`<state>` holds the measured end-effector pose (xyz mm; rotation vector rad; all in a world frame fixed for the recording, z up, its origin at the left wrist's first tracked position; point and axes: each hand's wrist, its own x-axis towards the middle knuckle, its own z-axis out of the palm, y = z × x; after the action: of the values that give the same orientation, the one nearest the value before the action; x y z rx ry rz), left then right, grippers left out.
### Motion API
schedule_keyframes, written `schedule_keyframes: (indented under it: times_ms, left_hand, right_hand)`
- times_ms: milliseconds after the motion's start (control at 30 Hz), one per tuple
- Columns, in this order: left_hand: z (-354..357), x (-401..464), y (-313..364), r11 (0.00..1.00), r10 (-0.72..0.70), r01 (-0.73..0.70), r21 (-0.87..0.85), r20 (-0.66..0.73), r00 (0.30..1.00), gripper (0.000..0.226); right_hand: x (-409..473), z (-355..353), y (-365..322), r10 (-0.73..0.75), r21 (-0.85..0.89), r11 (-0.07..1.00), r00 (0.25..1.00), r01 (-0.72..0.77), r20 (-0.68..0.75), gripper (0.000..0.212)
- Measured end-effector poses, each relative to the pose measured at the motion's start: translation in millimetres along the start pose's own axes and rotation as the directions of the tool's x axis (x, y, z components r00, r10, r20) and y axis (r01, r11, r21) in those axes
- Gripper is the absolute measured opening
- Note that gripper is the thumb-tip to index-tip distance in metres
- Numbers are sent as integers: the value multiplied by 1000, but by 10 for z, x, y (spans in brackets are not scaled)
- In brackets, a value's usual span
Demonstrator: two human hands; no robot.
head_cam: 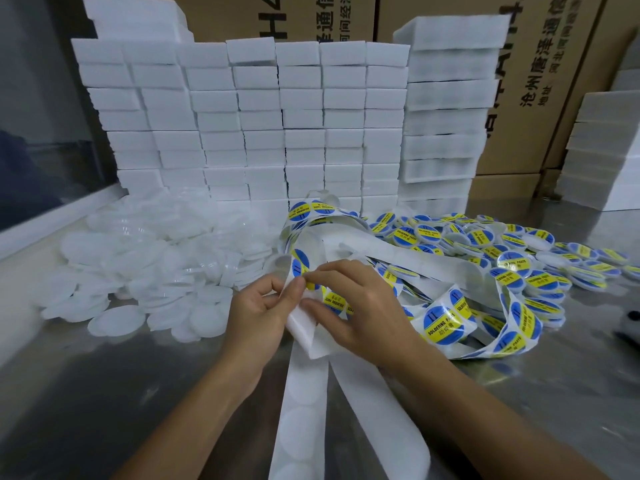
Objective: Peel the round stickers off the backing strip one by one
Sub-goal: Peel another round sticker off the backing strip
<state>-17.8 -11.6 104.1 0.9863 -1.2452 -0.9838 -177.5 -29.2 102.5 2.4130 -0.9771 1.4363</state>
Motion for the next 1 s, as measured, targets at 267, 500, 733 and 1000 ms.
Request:
schedule_keyframes:
  times_ms: [267,500,733,1000]
  left_hand:
    - [-9,26,-105,992,78,-85,90,87,993,28]
    - [-20,48,-167,971,94,-108,215,73,993,32]
    - [-111,80,-239,892,217,-128,433,-161,963,22]
    - [-57,65,-158,989,77,-65,134,-87,993,32]
  right_hand:
    - [-11,-2,1,103,89,991,995,-104,14,8]
    - [4,-8,17,338,166,932,938,-323,-74,4]
    - [162,-171,29,765,619,567,627,-543,-151,8]
    - [168,-2,-333,722,863,34,610,-504,328,18]
